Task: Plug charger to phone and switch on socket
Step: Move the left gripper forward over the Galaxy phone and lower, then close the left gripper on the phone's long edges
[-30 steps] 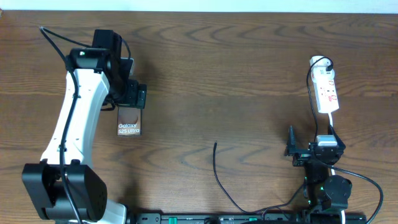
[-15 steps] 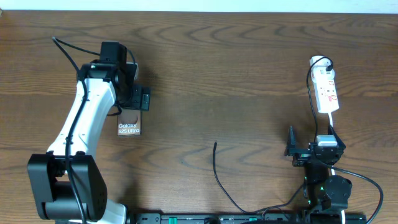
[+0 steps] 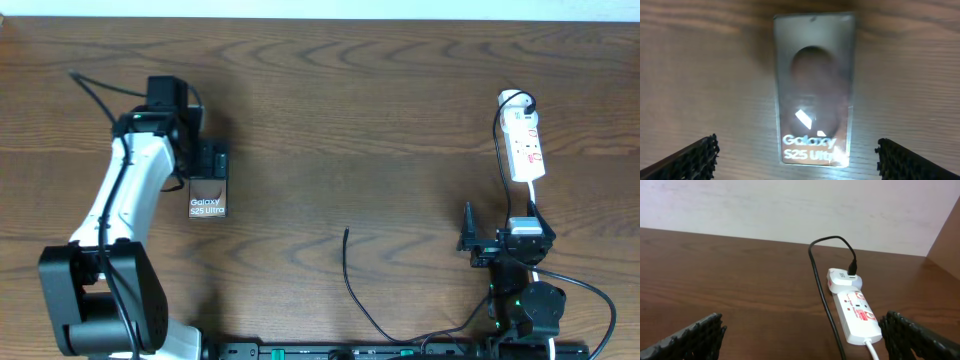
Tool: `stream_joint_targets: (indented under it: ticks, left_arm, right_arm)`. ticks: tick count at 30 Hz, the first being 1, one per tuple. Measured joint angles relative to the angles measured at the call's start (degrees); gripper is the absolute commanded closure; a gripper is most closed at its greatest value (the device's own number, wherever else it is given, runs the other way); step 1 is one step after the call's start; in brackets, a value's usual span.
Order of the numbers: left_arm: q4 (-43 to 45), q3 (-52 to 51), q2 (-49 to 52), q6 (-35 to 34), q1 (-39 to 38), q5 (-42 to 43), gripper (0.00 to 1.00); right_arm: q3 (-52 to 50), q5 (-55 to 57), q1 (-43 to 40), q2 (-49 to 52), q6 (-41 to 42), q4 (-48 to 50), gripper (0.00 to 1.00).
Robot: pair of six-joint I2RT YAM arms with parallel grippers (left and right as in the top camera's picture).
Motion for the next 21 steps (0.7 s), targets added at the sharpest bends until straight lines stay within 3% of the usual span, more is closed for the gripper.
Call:
stream_joint_targets:
  ticks: [13, 21]
  left_arm:
    - [1.8, -1.2, 0.1, -0.2, 1.9, 3.8, 0.00]
    - [7.7, -6.6, 0.2, -0.3, 1.9, 4.1, 0.01]
  right_arm:
    - [0.0, 0.0, 0.0, 0.0, 0.0, 0.0, 0.01]
    - [0.0, 0.0, 0.0, 0.0, 0.0, 0.0, 0.01]
